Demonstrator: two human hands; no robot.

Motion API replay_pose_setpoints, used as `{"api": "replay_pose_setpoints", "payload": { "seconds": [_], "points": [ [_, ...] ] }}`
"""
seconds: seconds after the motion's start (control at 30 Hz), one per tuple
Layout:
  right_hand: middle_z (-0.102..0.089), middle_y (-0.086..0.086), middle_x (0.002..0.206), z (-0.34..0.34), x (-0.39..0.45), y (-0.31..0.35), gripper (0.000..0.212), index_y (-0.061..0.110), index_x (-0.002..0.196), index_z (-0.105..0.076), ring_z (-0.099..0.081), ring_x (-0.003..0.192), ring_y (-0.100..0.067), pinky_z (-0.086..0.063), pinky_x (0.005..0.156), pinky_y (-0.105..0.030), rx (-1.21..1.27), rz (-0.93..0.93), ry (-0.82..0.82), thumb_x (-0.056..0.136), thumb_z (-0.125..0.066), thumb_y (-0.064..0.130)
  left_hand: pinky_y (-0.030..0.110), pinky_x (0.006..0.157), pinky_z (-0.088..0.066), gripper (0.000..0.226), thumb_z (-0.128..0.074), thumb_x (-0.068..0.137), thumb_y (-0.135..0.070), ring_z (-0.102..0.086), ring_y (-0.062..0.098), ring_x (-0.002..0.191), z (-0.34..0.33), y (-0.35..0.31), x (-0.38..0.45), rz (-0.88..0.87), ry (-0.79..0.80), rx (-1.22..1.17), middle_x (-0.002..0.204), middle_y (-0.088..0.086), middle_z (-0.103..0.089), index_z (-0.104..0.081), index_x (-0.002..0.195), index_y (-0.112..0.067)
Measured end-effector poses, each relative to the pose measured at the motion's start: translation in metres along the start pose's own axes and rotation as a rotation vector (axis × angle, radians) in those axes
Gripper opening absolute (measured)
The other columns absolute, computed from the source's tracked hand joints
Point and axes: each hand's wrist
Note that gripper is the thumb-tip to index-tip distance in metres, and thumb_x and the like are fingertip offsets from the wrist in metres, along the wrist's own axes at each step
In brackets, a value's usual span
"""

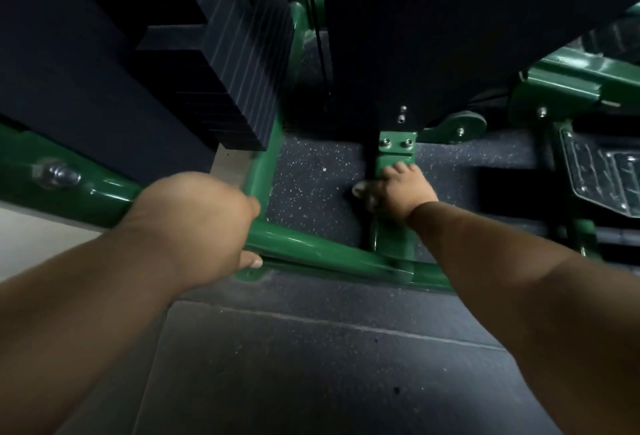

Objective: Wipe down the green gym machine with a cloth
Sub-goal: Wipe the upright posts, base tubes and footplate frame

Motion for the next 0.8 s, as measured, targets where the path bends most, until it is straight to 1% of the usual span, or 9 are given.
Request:
{"api": "replay_pose_setpoints", "payload": {
  "seconds": [0.03,0.1,0.23,0.33,0.4,0.5,0.6,0.7,0.8],
  "points": [
    [-0.055,-0.005,0.127,-0.002,-0.002,-0.002,0.047,0.033,0.138,-0.063,-0.050,0.118,-0.032,-0.042,0.097,-0.040,0.057,-0.063,0.002,0.098,-0.054,0.055,0.032,0.061,-0.041,0.054,-0.053,0.087,-0.082,-0.052,0.016,0.076,0.001,0.000,0.000,0.007,0.002,-0.008,0.077,-0.010,-0.049,-0.053,0.103,-0.031],
    [-0.055,-0.008,0.129,-0.008,-0.018,0.007,0.046,0.031,0.141,-0.061,-0.052,0.115,-0.034,-0.048,0.092,-0.041,0.122,-0.022,0.033,0.101,-0.052,0.051,0.032,0.060,-0.039,0.052,-0.052,0.088,-0.081,-0.050,0.017,0.076,0.002,-0.001,-0.001,0.006,-0.011,0.005,0.077,-0.010,-0.046,-0.048,0.100,-0.031],
    [-0.052,-0.007,0.138,-0.023,-0.049,0.012,0.047,0.033,0.142,-0.061,-0.051,0.116,-0.033,-0.053,0.092,-0.041,0.032,0.344,0.114,0.102,-0.046,0.052,0.033,0.062,-0.041,0.052,-0.050,0.090,-0.080,-0.051,0.019,0.078,0.005,0.000,-0.002,-0.010,-0.015,0.011,0.077,-0.009,-0.042,-0.033,0.096,-0.031],
    [-0.048,-0.008,0.147,-0.027,-0.042,0.002,0.055,0.037,0.150,-0.051,-0.050,0.122,-0.033,-0.049,0.098,-0.044,-0.063,0.478,0.138,0.101,-0.036,0.056,0.034,0.063,-0.039,0.048,-0.048,0.092,-0.079,-0.049,0.019,0.079,0.004,0.000,0.001,-0.025,0.005,0.021,0.078,-0.009,-0.041,-0.041,0.100,-0.032],
    [-0.042,-0.005,0.156,-0.022,-0.020,-0.003,0.058,0.041,0.157,-0.039,-0.046,0.129,-0.032,-0.042,0.105,-0.044,-0.103,0.440,0.133,0.103,-0.033,0.058,0.034,0.065,-0.040,0.051,-0.045,0.092,-0.079,-0.051,0.017,0.081,0.002,-0.001,0.002,-0.037,0.014,0.041,0.083,-0.010,-0.046,-0.050,0.110,-0.032],
    [-0.029,-0.001,0.168,-0.012,0.026,-0.021,0.060,0.043,0.162,-0.026,-0.038,0.141,-0.031,-0.032,0.115,-0.044,-0.019,0.160,0.075,0.105,-0.033,0.062,0.034,0.067,-0.043,0.056,-0.042,0.091,-0.083,-0.056,0.014,0.085,0.000,-0.001,0.003,-0.042,0.019,0.055,0.091,-0.011,-0.057,-0.054,0.117,-0.034],
    [-0.026,0.000,0.170,-0.016,0.046,-0.033,0.057,0.047,0.162,-0.025,-0.036,0.143,-0.032,-0.030,0.117,-0.046,0.033,0.039,0.060,0.107,-0.031,0.058,0.034,0.069,-0.045,0.057,-0.042,0.090,-0.083,-0.055,0.015,0.085,-0.002,-0.001,0.006,-0.046,0.033,0.062,0.090,-0.011,-0.056,-0.053,0.117,-0.034],
    [-0.029,-0.003,0.166,-0.025,0.023,-0.009,0.055,0.046,0.160,-0.031,-0.040,0.134,-0.035,-0.040,0.108,-0.044,0.107,0.045,0.075,0.105,-0.038,0.053,0.034,0.070,-0.046,0.054,-0.043,0.091,-0.082,-0.050,0.016,0.082,-0.002,0.000,0.006,-0.042,0.044,0.056,0.084,-0.009,-0.046,-0.051,0.113,-0.033],
    [-0.050,-0.004,0.152,-0.039,-0.023,0.006,0.053,0.043,0.150,-0.050,-0.053,0.114,-0.034,-0.050,0.092,-0.042,0.097,0.228,0.019,0.098,-0.045,0.053,0.034,0.073,-0.049,0.053,-0.044,0.090,-0.081,-0.051,0.016,0.084,-0.001,0.001,0.006,-0.029,0.050,0.015,0.089,-0.009,-0.053,-0.052,0.114,-0.034]
  ]
}}
Point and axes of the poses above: each hand's wrist, its own x-axis towards the middle knuckle, its own z-axis out of the back of the hand, y = z × x
